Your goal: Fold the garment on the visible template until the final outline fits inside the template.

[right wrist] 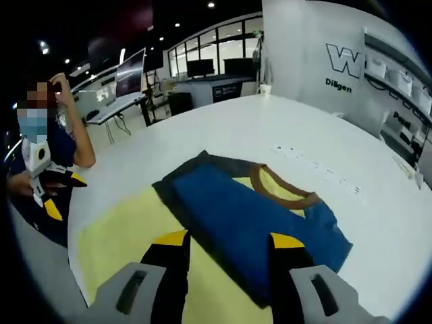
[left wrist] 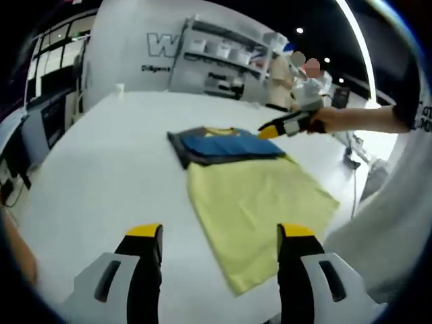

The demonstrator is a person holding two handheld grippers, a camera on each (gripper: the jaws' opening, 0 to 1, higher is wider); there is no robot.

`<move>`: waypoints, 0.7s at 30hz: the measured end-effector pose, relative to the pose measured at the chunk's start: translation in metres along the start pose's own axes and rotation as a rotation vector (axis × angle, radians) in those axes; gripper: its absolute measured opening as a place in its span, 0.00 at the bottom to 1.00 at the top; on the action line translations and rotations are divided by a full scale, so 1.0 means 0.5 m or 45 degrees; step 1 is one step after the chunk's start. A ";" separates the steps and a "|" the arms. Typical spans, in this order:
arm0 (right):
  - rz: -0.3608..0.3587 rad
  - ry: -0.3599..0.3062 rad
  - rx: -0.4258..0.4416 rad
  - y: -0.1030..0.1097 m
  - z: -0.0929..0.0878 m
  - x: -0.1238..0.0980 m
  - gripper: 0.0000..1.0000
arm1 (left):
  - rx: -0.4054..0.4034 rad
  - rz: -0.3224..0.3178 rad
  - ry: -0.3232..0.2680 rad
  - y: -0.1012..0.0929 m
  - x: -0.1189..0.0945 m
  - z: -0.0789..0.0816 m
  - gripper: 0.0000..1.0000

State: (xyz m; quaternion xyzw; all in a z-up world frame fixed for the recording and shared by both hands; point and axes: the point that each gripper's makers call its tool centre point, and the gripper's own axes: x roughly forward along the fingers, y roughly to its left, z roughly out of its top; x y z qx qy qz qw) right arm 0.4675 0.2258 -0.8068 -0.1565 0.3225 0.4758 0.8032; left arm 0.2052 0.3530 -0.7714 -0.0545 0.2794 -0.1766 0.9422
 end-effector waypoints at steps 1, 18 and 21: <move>-0.002 -0.003 0.000 -0.001 -0.002 -0.006 0.42 | 0.004 -0.006 0.002 -0.001 0.001 0.000 0.65; -0.274 0.026 0.305 0.018 -0.300 -0.331 0.43 | 0.040 -0.229 0.228 -0.058 0.053 -0.086 0.51; -0.341 0.028 0.389 0.051 -0.359 -0.368 0.42 | 0.048 -0.263 0.261 -0.056 0.066 -0.089 0.46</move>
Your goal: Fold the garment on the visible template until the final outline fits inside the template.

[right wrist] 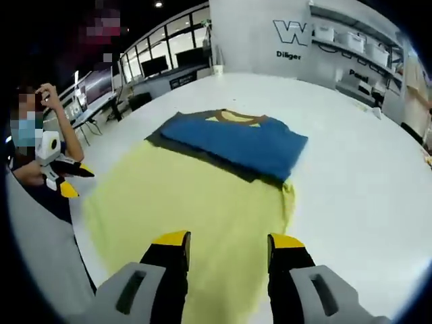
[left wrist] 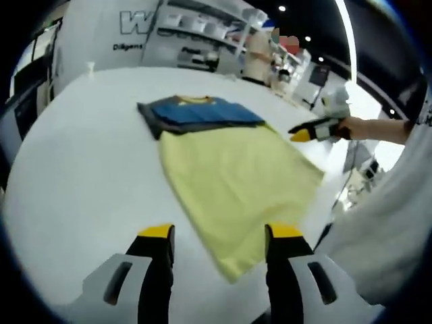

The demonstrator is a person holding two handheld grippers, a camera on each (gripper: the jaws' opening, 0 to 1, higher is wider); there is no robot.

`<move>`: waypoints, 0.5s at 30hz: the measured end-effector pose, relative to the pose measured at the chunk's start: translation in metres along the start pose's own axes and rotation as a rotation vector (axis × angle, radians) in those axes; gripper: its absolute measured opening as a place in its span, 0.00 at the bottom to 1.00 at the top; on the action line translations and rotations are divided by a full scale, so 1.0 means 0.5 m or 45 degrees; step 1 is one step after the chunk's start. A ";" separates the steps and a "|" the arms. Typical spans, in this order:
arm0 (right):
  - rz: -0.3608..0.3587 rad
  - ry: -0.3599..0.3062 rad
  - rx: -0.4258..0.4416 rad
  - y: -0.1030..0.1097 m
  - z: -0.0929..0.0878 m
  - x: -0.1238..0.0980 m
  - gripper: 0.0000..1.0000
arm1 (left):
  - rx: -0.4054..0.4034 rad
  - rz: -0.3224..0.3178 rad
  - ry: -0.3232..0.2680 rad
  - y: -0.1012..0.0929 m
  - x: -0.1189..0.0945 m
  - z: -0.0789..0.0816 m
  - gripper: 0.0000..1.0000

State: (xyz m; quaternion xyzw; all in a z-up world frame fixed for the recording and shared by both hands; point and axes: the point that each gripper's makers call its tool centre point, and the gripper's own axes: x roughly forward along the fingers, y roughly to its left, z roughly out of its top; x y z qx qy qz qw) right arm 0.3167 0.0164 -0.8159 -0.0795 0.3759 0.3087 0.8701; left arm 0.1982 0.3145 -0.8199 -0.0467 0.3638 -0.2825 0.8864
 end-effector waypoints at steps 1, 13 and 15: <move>-0.009 0.003 0.012 0.000 -0.007 -0.006 0.42 | 0.002 -0.012 0.005 -0.003 0.001 -0.001 0.44; -0.137 0.073 0.255 0.007 -0.181 -0.121 0.39 | 0.021 -0.135 0.139 -0.034 0.031 -0.048 0.30; -0.125 0.084 0.268 0.015 -0.199 -0.131 0.39 | -0.010 -0.120 0.133 -0.030 0.026 -0.049 0.31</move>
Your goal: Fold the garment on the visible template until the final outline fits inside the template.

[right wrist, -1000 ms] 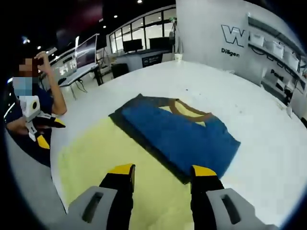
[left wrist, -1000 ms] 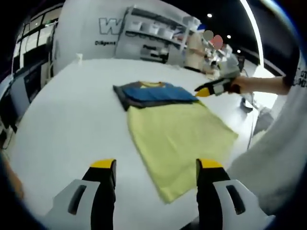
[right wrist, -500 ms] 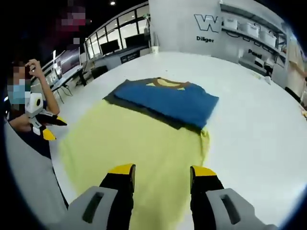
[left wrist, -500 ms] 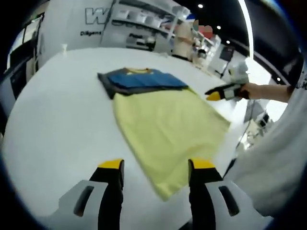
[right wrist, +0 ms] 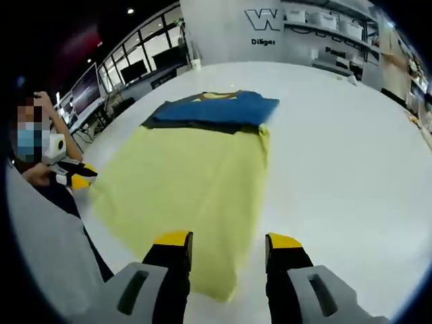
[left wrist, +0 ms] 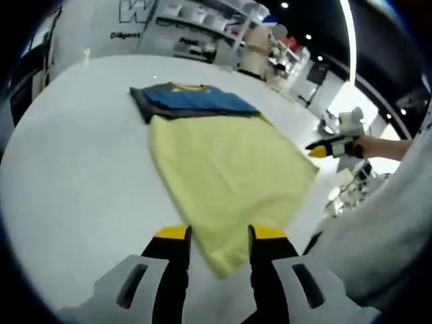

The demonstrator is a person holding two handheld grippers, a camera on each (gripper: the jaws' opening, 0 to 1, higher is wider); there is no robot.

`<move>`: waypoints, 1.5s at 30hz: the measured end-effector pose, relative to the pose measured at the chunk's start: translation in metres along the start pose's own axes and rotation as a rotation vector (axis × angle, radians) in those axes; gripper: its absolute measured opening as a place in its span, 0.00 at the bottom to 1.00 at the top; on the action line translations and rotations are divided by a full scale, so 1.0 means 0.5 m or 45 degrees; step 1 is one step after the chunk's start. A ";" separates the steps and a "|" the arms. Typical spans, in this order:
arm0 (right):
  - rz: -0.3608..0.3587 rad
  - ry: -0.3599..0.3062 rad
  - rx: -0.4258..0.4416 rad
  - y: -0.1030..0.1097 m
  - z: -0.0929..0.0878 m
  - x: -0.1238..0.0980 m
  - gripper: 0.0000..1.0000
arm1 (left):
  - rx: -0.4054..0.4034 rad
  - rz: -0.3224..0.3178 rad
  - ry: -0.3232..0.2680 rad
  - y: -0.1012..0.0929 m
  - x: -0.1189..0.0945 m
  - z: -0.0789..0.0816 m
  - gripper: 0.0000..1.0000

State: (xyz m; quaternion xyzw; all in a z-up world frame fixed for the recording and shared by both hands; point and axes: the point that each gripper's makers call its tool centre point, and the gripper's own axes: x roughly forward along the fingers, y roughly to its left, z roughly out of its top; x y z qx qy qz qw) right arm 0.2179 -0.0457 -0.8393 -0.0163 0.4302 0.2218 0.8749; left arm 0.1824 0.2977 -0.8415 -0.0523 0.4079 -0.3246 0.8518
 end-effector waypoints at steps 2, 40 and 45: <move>0.020 0.016 0.056 0.006 -0.023 -0.003 0.39 | -0.034 0.001 -0.015 -0.001 0.002 -0.004 0.31; -0.035 0.119 -0.049 0.010 -0.099 -0.031 0.00 | -0.223 0.129 -0.040 -0.018 -0.020 -0.041 0.01; -0.013 0.101 -0.024 0.014 -0.104 -0.041 0.00 | -0.212 0.146 -0.055 -0.017 -0.027 -0.043 0.01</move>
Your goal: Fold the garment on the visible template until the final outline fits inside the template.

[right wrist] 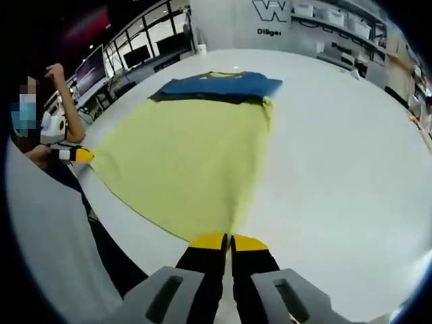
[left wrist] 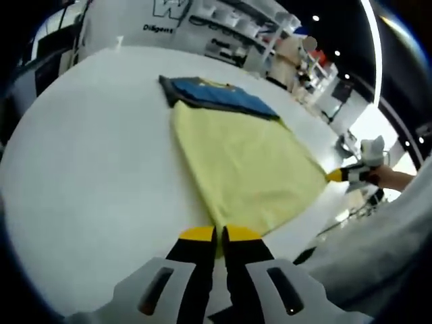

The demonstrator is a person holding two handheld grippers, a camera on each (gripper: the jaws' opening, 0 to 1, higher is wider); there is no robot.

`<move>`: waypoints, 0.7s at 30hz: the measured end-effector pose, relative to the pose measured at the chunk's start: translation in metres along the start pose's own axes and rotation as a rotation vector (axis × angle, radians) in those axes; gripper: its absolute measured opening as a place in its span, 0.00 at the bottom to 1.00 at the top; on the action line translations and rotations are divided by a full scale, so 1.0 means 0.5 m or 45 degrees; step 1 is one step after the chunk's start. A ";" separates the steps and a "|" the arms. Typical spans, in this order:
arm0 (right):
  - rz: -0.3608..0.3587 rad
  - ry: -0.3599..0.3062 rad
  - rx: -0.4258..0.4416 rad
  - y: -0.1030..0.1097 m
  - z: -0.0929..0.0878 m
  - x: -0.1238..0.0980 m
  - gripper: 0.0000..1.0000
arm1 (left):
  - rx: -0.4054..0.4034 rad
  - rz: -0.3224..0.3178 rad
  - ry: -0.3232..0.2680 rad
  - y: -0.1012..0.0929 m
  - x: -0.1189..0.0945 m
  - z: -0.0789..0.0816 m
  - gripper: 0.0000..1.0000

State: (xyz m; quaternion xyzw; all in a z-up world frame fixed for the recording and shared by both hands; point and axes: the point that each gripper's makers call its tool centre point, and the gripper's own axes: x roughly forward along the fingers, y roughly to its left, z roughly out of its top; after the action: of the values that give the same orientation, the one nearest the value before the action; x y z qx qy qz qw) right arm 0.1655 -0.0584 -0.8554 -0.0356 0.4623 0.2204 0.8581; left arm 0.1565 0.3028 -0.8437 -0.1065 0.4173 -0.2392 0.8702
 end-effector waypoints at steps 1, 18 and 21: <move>0.009 0.001 -0.008 0.002 -0.002 -0.003 0.00 | -0.001 -0.001 0.001 -0.001 -0.002 -0.003 0.01; 0.072 0.023 -0.001 0.040 -0.062 -0.036 0.00 | 0.053 0.028 0.055 -0.022 -0.045 -0.067 0.01; 0.086 0.035 0.012 0.048 -0.073 -0.038 0.00 | 0.032 0.033 0.056 -0.027 -0.054 -0.076 0.01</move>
State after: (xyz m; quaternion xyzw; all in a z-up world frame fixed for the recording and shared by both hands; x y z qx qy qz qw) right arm 0.1184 -0.0532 -0.8575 -0.0188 0.4760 0.2466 0.8439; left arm 0.1081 0.3052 -0.8443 -0.0848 0.4347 -0.2353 0.8652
